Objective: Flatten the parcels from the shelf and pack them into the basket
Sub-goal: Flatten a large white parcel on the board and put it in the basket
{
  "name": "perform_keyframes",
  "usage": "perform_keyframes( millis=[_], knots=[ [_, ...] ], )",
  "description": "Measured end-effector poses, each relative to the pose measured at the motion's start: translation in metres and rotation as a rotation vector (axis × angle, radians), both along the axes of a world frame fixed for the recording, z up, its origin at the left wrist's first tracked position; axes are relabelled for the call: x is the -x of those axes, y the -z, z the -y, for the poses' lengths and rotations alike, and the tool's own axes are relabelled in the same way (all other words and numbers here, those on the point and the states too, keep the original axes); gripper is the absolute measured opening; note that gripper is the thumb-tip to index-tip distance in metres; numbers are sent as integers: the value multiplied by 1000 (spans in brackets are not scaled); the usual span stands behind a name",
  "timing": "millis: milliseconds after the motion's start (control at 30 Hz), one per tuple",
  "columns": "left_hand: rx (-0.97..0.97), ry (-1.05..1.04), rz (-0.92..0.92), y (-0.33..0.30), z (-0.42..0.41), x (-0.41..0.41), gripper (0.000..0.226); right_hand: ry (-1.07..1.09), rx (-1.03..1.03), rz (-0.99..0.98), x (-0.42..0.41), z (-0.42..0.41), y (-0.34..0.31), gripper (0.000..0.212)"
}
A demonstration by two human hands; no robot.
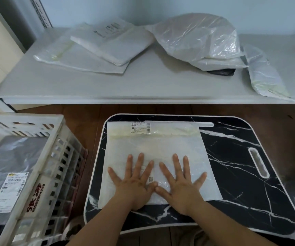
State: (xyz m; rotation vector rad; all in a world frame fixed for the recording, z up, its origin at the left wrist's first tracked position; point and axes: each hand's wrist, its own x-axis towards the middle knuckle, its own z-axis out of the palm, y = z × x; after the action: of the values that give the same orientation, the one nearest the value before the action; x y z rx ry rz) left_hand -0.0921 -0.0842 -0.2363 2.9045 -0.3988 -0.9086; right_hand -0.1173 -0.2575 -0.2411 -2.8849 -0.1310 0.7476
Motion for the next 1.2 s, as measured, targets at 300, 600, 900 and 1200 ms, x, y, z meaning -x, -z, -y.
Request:
perform_keyframes(
  millis=[300, 600, 900, 1200],
  knots=[
    [-37, 98, -108, -5, -9, 4, 128, 1000, -252, 151, -10, 58, -36, 69],
    [-44, 52, 85, -40, -17, 33, 99, 1105, -919, -23, -23, 45, -95, 13],
    [461, -316, 588, -110, -63, 26, 56, 957, -1510, 57, -39, -11, -193, 28],
    [1201, -819, 255, -202, -159, 21, 42, 653, -1126, 294, -44, -60, -222, 64]
  ],
)
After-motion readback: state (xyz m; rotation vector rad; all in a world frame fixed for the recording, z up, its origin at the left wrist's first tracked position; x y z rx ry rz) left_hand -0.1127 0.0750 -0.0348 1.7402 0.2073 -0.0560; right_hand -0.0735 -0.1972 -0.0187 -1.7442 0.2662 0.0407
